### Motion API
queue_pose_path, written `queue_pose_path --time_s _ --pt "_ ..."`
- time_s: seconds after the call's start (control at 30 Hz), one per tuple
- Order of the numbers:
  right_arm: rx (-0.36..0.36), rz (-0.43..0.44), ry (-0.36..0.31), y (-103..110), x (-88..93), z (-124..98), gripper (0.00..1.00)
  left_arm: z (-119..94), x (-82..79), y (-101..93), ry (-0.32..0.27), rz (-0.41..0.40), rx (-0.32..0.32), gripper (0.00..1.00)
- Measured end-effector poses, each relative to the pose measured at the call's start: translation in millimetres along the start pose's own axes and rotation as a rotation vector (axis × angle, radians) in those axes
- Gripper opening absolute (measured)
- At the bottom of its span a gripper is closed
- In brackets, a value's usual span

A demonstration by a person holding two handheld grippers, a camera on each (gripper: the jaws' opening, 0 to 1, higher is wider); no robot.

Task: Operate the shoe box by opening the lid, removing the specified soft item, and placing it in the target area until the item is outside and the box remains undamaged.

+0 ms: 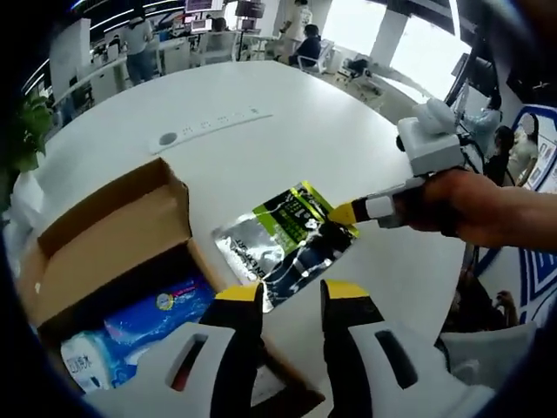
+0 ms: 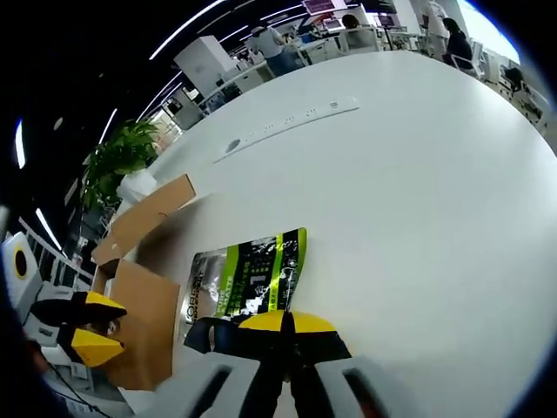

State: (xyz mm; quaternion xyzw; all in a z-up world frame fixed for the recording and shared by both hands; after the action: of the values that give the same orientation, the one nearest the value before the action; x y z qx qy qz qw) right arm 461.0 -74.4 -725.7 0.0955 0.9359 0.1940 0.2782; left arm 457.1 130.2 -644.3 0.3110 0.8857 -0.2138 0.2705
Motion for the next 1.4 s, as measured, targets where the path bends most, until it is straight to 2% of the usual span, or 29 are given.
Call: queue_pose_path --time_s 0.1,0.17,0.37,0.5,0.6,0.83,1.03,1.27,1.4 --pt "0.011 -0.004 -0.001 2 -3.4 3 0.0 -8 0.7 4.5 -0.017 0.008 -0.008 0.23" --pt "0.006 -0.005 -0.003 6 -5.7 5 0.0 -14 0.6 6.4 -0.04 0.015 -0.003 0.26" --pt "0.004 -0.031 0.004 23 -4.1 8 0.0 -29 5.4 16.2 -0.061 0.02 -0.006 0.32" --pt "0.013 -0.049 0.004 27 -6.1 8 0.0 -42 10.2 19.2 -0.09 0.029 0.006 0.35" --pt "0.017 -0.054 0.008 27 -6.1 7 0.0 -49 14.3 24.0 -0.105 0.044 0.0 0.38" --pt "0.028 -0.058 0.017 28 -4.0 5 0.0 -60 24.8 37.6 -0.111 0.007 -0.019 0.39" --pt "0.038 -0.062 0.023 24 -3.8 4 0.0 -66 26.5 43.5 -0.121 -0.003 -0.032 0.4" --pt "0.05 -0.067 -0.001 20 -9.6 -6 0.04 -80 31.1 55.1 -0.146 -0.023 -0.062 0.4" --pt "0.032 -0.054 -0.014 21 -12.4 -12 0.06 -87 31.5 60.6 -0.161 -0.032 -0.075 0.4"
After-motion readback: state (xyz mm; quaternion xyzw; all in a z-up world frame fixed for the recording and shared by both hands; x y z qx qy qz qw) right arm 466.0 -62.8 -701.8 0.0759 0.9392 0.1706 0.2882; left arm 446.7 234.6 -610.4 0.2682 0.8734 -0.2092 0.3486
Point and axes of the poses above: the point that each gripper's makers call its tool centre point, and the gripper's own axes: z roughly forward along the fingers, y roughly to its left, x roughly out of its underside, the point moved 8 cm from there along -z, roughly backward along the fingers, and after that the axes turned 1 degree about -z, right-handed, at the moved point
